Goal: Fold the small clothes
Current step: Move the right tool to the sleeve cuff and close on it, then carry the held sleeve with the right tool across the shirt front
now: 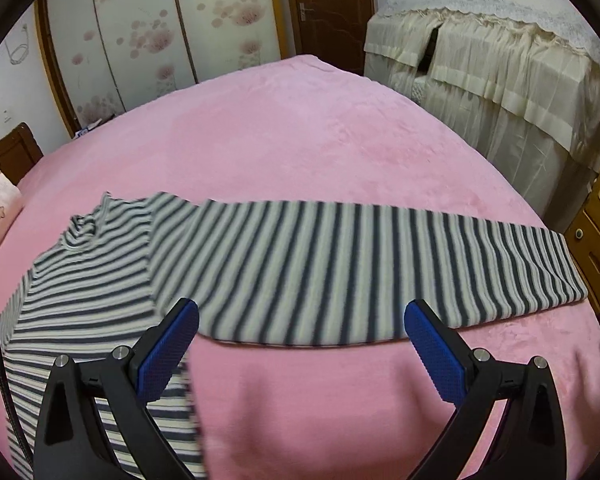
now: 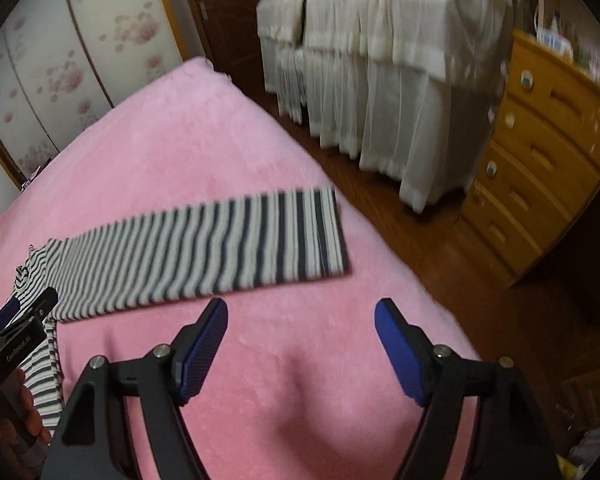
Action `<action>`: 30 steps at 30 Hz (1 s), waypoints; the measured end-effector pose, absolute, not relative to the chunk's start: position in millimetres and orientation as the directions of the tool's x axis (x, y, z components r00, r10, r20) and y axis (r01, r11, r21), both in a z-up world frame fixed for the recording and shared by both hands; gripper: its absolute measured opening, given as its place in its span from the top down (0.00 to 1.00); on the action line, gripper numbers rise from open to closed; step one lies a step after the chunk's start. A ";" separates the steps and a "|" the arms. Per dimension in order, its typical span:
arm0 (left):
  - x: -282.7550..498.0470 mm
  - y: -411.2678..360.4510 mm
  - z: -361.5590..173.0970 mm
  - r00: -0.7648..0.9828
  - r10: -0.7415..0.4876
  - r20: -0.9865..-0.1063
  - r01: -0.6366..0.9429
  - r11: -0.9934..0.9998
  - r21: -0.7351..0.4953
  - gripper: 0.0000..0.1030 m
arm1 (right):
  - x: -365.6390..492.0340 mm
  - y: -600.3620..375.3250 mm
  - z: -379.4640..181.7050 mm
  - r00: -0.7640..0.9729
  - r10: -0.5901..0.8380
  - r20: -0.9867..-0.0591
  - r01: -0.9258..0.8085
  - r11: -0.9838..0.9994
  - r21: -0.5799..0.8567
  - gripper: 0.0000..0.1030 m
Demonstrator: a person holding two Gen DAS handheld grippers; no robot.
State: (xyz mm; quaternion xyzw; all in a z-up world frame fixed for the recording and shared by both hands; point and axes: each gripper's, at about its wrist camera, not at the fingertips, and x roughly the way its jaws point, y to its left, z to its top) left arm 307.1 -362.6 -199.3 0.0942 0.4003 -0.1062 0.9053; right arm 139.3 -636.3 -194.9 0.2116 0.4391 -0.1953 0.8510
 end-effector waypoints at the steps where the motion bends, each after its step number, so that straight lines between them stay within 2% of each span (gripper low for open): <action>1: 306.6 -368.1 -202.8 0.652 -0.124 -0.748 0.273 0.959 0.078 0.01 | 140.4 -640.2 -203.0 0.531 -0.126 -0.838 0.525 0.825 0.209 0.32; 7: 307.5 -398.8 -218.8 0.634 -0.141 -0.760 0.298 0.952 0.072 0.01 | 152.9 -658.4 -235.0 0.520 -0.051 -0.852 0.569 0.765 0.302 0.32; 17: 320.1 -437.2 -225.1 0.627 -0.151 -0.764 0.307 0.949 0.064 0.01 | 175.4 -677.8 -249.3 0.563 -0.003 -0.827 0.596 0.694 0.403 0.33; 20: 321.0 -437.7 -224.9 0.621 -0.158 -0.767 0.307 0.950 0.053 0.01 | 183.7 -684.3 -250.5 0.576 0.007 -0.817 0.596 0.680 0.426 0.46; 21: 320.8 -437.2 -224.8 0.620 -0.158 -0.768 0.306 0.951 0.051 0.01 | 185.8 -685.4 -251.3 0.575 0.008 -0.818 0.598 0.678 0.427 0.55; 23: 320.9 -435.6 -223.8 0.617 -0.158 -0.771 0.303 0.952 0.048 0.01 | 190.3 -687.9 -252.6 0.580 0.017 -0.814 0.595 0.674 0.438 0.78; 24: 320.1 -433.6 -222.5 0.617 -0.160 -0.771 0.301 0.953 0.044 0.01 | 192.5 -688.4 -252.8 0.591 0.038 -0.806 0.580 0.675 0.456 0.96; 30: 312.0 -406.9 -200.9 0.623 -0.181 -0.761 0.276 0.961 -0.004 0.01 | 185.9 -669.4 -216.8 0.667 -0.032 -0.745 0.526 0.728 0.440 0.96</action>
